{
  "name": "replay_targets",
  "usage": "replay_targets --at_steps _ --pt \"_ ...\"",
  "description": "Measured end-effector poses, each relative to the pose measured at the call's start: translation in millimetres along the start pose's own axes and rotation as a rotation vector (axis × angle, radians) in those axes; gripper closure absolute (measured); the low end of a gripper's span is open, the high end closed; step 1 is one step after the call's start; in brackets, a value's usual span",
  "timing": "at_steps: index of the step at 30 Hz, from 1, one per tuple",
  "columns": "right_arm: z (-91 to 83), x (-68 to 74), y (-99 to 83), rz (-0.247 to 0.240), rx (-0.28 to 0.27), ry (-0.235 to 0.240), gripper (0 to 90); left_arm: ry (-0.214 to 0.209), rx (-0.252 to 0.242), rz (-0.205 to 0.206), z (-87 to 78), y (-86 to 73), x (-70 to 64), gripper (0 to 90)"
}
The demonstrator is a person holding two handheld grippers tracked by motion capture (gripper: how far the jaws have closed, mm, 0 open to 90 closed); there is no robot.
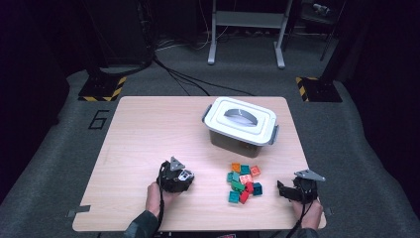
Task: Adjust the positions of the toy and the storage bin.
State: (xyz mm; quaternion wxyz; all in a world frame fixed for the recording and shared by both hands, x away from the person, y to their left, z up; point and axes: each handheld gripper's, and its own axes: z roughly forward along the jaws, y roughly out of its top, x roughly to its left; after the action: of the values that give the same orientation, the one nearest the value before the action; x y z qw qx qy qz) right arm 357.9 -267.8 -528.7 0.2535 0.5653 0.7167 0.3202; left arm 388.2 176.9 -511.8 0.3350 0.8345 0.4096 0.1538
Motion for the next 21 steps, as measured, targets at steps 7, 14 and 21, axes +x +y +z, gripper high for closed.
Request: replay_targets --at_steps 7,14,21 --pt "-0.1 0.1 0.0 -0.001 0.000 0.000 14.2 0.006 -0.011 -0.006 -0.4 -1.8 0.0 49.8" --pt "-0.2 0.0 0.0 -0.001 -0.001 0.001 14.2 0.003 -0.031 -0.018 -2.3 -3.1 2.7 50.2" --pt "-0.3 0.1 0.2 -0.002 0.004 0.002 14.2 -0.003 -0.081 -0.065 -13.0 -6.1 10.1 50.2"
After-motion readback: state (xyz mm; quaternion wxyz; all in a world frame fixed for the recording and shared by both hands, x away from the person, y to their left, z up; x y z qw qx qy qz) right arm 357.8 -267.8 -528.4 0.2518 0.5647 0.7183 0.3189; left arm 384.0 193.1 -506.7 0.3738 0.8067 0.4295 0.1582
